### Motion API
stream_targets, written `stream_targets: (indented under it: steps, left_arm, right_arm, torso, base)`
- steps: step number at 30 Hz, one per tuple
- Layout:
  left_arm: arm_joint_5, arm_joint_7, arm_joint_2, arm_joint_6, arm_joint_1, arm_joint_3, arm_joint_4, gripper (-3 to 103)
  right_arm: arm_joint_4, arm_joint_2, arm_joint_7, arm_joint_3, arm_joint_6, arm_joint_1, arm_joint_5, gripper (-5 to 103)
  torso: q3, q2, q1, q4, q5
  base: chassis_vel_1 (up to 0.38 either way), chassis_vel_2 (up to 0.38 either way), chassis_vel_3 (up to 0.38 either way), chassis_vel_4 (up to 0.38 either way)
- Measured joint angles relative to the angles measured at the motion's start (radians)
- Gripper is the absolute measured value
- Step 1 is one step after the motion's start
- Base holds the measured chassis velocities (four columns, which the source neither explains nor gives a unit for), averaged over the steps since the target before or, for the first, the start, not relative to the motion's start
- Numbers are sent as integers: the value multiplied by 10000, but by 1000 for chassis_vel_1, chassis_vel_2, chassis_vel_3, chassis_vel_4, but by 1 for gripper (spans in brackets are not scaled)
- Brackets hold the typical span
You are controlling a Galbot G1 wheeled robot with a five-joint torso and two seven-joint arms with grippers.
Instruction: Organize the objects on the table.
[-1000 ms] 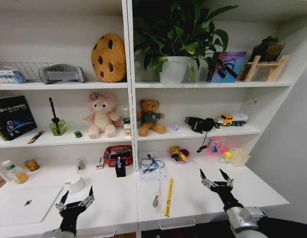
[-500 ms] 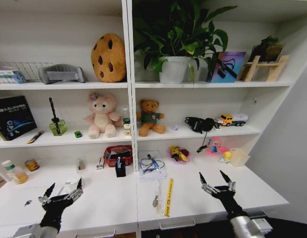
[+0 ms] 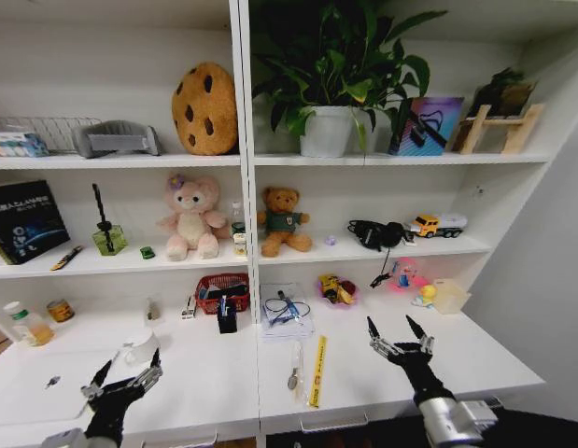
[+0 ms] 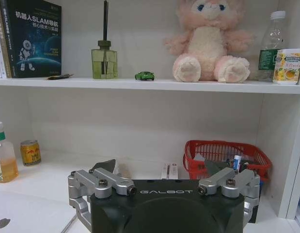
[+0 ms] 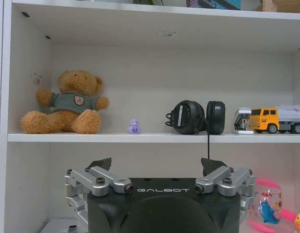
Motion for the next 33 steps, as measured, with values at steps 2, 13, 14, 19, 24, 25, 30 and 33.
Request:
stream_targets:
  steps: [2, 13, 14, 19, 24, 25, 30, 33]
  left_arm:
    - [5, 2, 1, 0, 0, -2, 3, 100]
    - [11, 7, 6, 0, 1, -4, 15, 100]
    - [11, 7, 6, 0, 1, -4, 15, 100]
    - [15, 12, 10, 0, 0, -4, 18, 100]
    - [17, 14, 11, 0, -2, -4, 19, 100]
    - [17, 14, 11, 0, -2, -4, 19, 100]
    - [17, 18, 12, -2, -2, -3, 19, 100]
    - [17, 19, 12, -3, -2, -3, 19, 100]
  right_arm:
    - [0, -3, 2, 0, -2, 4, 3, 100]
    - [-2, -9, 2, 4, -3, 8, 12, 100]
    - [-2, -9, 2, 4, -3, 8, 12, 100]
    - [-9, -11, 3, 8, -3, 8, 16, 100]
    - [-12, -12, 3, 11, -3, 9, 19, 100]
    - [-12, -12, 3, 11, -3, 9, 19, 100]
    - [-17, -12, 1, 15, -2, 9, 23, 100]
    - [-19, -12, 0, 15, -1, 8, 23, 100]
  torso:
    - [0, 0, 0, 0, 0]
    - [0, 0, 0, 0, 0]
    - [0, 0, 0, 0, 0]
    - [0, 0, 0, -1, 0]
    - [0, 0, 0, 0, 0]
    - [0, 0, 0, 0, 0]
    - [0, 0, 0, 0, 0]
    - [0, 0, 0, 0, 0]
  base:
    - [0, 0, 0, 0]
    - [0, 0, 0, 0]
    - [0, 0, 0, 0]
    - [0, 0, 0, 0]
    - [0, 0, 0, 0]
    - [0, 0, 0, 0]
    - [0, 0, 0, 0]
    - [0, 0, 0, 0]
